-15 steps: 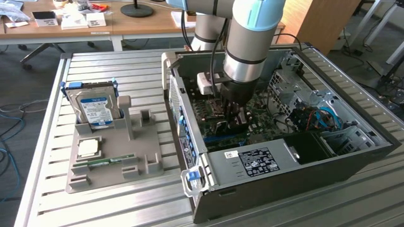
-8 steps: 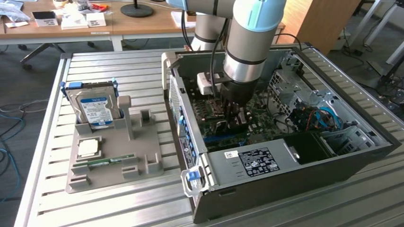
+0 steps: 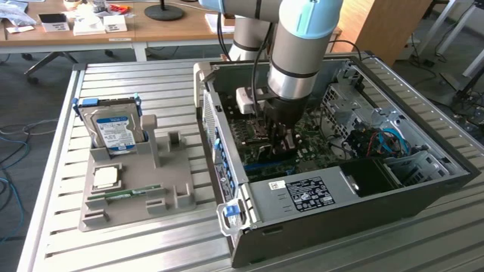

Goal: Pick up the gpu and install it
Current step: 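Insert the gpu into the slot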

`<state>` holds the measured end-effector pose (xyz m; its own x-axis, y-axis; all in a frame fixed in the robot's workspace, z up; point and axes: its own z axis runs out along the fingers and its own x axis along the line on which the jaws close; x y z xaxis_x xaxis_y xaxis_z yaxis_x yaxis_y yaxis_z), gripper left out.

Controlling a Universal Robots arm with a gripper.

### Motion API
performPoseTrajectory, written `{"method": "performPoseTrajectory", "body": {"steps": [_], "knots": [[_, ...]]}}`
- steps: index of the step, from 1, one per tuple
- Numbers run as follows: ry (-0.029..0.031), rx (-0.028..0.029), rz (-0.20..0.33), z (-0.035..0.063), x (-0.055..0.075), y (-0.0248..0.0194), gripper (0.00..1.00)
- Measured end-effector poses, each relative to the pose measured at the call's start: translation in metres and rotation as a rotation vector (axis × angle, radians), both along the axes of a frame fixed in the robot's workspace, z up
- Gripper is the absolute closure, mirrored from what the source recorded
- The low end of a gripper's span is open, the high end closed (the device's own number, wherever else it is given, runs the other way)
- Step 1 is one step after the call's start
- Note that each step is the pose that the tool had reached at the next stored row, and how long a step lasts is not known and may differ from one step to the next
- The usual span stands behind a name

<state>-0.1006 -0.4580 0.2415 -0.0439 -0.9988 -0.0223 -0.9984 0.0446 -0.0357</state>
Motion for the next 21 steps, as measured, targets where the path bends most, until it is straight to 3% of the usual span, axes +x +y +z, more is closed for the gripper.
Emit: {"method": "performPoseTrajectory", "body": {"steps": [21], "knots": [[0.0, -0.0002, 0.0, -0.0044, -0.0009, 0.0, 0.73]]}}
